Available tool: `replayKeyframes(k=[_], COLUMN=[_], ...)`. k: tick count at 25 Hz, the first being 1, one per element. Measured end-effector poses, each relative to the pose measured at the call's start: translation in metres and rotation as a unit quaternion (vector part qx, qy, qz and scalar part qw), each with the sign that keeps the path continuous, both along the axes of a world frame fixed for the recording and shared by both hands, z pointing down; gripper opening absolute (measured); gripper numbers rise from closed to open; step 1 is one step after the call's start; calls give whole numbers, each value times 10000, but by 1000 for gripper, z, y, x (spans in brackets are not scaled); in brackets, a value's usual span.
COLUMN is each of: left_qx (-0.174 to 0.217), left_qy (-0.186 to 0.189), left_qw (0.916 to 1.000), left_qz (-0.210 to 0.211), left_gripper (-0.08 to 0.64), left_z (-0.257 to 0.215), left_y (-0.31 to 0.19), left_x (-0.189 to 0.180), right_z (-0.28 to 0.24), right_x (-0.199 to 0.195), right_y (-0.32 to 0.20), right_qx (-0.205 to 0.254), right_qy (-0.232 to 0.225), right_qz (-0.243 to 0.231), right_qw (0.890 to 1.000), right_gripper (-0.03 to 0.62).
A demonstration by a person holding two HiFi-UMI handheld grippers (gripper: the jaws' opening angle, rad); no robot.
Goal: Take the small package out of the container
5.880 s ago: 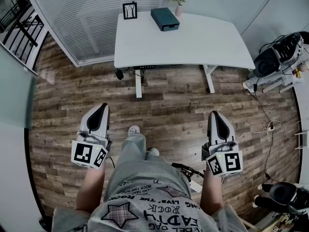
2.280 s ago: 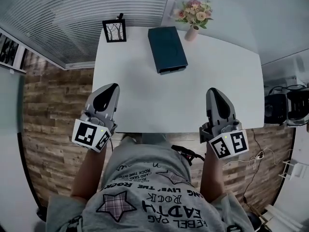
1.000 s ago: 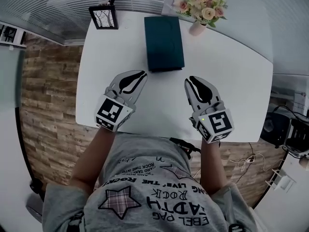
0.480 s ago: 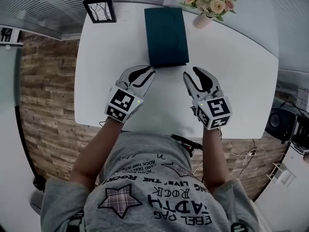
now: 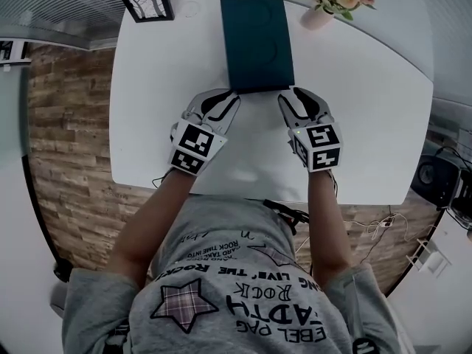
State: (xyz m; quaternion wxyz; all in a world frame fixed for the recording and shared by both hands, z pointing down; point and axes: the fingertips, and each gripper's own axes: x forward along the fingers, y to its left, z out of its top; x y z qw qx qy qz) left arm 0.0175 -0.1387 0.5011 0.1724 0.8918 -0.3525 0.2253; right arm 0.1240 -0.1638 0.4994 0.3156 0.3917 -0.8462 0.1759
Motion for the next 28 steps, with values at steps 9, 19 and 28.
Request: replayKeyframes(k=[9,19,28], left_qx=[-336,-417,-526], left_qy=[-119,-145,-127], left_qw=[9993,9985,9983], left_qz=[-107,-327,-205], left_gripper=[71,69,54], left_z=[18,20,21], left_y=[3,2,8], left_x=[10,7,6], right_z=[9,15,17], right_x=[-4,-3,1], right_y=[-3,0,6], right_qx=[-49,-154,-227], right_qy=[66,174,268], right_qz=[-43,60,-49], right_qw=[10000,9997,9994], right_gripper=[140,104,75])
